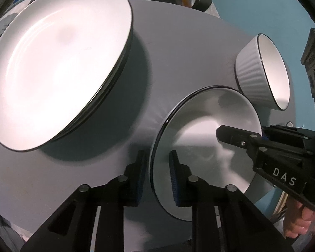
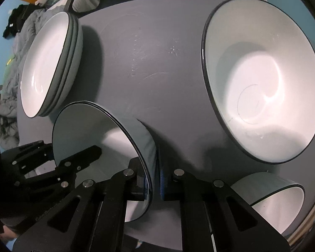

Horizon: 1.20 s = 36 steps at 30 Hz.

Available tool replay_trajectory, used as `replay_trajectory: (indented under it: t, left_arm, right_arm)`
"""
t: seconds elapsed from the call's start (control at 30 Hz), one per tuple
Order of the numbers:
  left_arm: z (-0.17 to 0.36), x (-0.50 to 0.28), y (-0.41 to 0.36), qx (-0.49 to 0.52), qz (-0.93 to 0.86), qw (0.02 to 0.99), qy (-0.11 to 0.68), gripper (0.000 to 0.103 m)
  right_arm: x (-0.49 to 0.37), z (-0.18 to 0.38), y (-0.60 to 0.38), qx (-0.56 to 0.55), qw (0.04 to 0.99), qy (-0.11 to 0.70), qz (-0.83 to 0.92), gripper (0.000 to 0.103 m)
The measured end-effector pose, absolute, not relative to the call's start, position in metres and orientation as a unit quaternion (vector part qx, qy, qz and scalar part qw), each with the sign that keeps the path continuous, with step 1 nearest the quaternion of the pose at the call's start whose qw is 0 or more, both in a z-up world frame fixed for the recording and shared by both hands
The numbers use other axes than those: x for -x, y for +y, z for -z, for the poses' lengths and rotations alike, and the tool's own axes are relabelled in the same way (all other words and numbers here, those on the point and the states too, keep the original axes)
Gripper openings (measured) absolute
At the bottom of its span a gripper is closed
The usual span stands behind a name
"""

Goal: Organize plates and bowls

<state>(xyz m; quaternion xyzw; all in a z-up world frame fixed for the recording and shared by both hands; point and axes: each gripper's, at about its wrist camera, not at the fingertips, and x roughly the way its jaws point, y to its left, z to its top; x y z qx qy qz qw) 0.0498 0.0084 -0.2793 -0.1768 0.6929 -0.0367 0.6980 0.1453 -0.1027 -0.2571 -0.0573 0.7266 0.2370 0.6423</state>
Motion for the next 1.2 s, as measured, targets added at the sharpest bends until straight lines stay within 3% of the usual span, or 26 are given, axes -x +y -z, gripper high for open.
replay_trajectory:
  t: [0.6, 1.2]
  left_arm:
    - [0.265, -0.065, 0.009, 0.168, 0.040, 0.696, 0.697, 0.011]
    - [0.187, -0.143, -0.018, 0.122, 0.092, 0.742, 0.653, 0.010]
  right_arm:
    - [-0.148, 0.235, -0.123, 0.046, 0.646, 0.733, -0.208, 0.007]
    - [-0.172, 0.171, -0.175, 0.031, 0.694, 0.699, -0.170, 0.007]
